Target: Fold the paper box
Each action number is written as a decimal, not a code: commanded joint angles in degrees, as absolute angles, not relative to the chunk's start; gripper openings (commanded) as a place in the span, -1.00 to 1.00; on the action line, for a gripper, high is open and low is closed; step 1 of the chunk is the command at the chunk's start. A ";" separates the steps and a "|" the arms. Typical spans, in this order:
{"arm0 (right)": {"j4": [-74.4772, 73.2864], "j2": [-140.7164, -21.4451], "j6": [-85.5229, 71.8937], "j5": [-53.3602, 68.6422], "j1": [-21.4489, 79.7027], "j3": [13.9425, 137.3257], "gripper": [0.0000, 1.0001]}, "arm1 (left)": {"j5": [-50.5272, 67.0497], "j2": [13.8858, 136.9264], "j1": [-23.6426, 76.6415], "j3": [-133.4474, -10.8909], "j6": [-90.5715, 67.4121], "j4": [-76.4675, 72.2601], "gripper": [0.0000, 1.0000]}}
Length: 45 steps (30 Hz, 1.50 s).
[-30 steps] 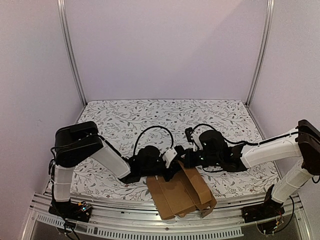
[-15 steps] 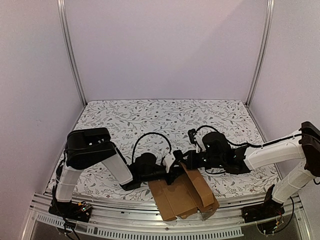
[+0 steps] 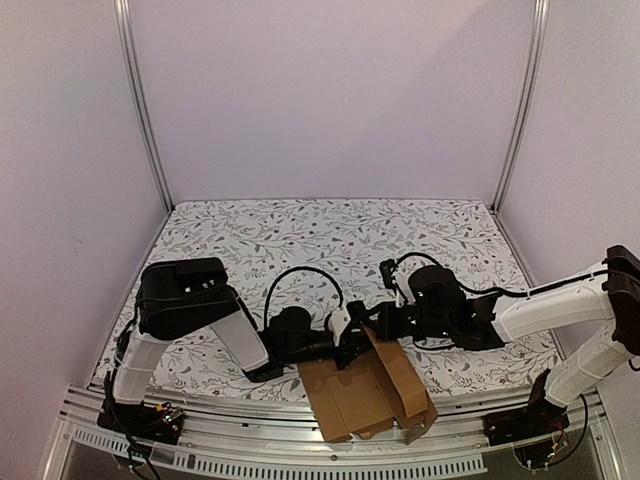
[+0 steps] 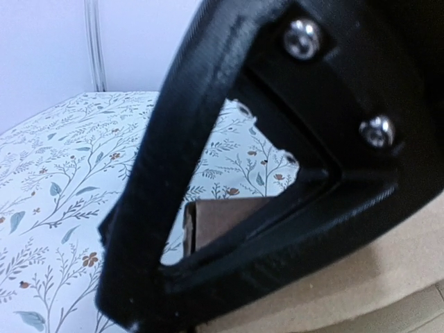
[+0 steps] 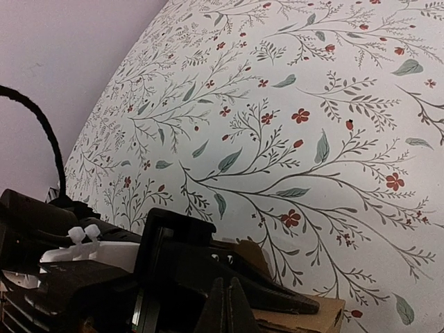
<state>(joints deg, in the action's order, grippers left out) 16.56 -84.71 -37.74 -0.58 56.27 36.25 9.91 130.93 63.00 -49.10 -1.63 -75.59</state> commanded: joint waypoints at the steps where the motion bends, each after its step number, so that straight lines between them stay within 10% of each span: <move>1: 12.39 -84.21 -38.29 -1.85 56.54 34.15 -1.00 | 12.21 131.88 63.90 -51.55 -0.70 -77.41 -0.52; 21: 12.40 -83.44 -38.31 -2.30 56.55 34.10 -1.00 | 12.30 132.01 63.98 -52.10 1.66 -73.83 -1.00; 31: 7.33 -75.62 -38.85 -4.61 56.54 34.64 -0.43 | 8.67 128.51 63.98 -49.13 6.29 -73.08 -1.00; 45: 5.63 -73.65 -40.69 -1.00 56.54 32.41 -0.80 | 7.64 129.21 63.98 -48.26 6.36 -74.11 -0.94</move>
